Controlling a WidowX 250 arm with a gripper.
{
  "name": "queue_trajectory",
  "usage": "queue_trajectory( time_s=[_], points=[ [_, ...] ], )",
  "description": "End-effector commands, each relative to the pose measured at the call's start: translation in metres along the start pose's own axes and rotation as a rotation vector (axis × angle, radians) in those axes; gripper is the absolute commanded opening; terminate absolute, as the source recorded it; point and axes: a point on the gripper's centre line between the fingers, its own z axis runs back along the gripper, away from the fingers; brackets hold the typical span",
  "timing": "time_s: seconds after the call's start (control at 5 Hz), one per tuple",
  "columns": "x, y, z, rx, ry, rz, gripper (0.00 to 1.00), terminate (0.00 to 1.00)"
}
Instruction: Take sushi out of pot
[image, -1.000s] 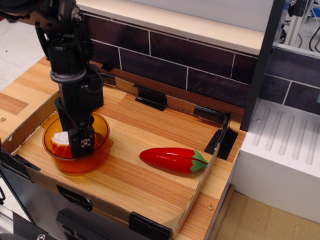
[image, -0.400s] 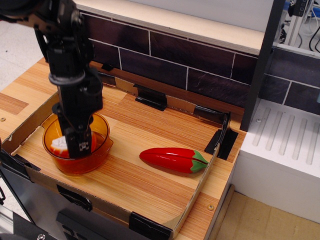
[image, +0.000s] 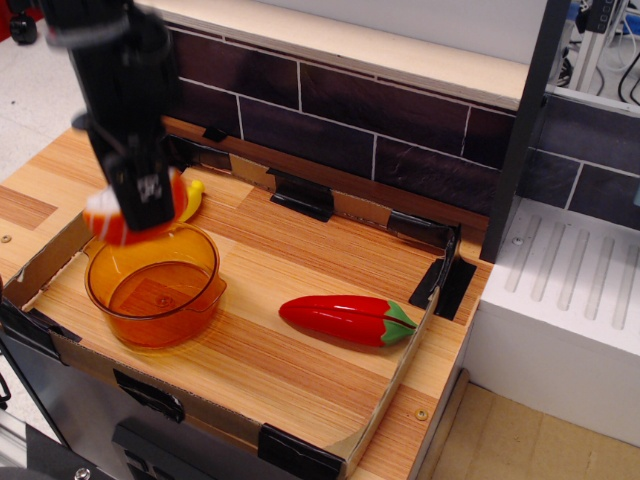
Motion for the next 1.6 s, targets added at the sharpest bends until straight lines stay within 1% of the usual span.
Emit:
queue_trajectory(
  time_s=[0.0,0.2,0.4,0.6,0.8,1.0,1.2,1.4],
  points=[
    [0.063,-0.003,-0.012,-0.073,-0.027,0.113,0.00,0.00],
    [0.081,-0.015,-0.026,-0.067,-0.042,0.141,0.00,0.00],
    [0.097,-0.021,-0.048,-0.065,-0.017,0.116,0.00,0.00],
    [0.103,-0.017,-0.068,-0.037,-0.005,0.085,0.00,0.00],
    [0.105,-0.009,-0.075,-0.011,-0.032,0.082,0.00,0.00],
    [0.104,0.000,-0.079,0.021,-0.046,0.083,0.00,0.00],
    [0.105,0.005,-0.078,0.033,-0.057,0.088,0.00,0.00],
    [0.105,0.010,-0.081,0.012,-0.049,0.117,0.00,0.00]
  ],
)
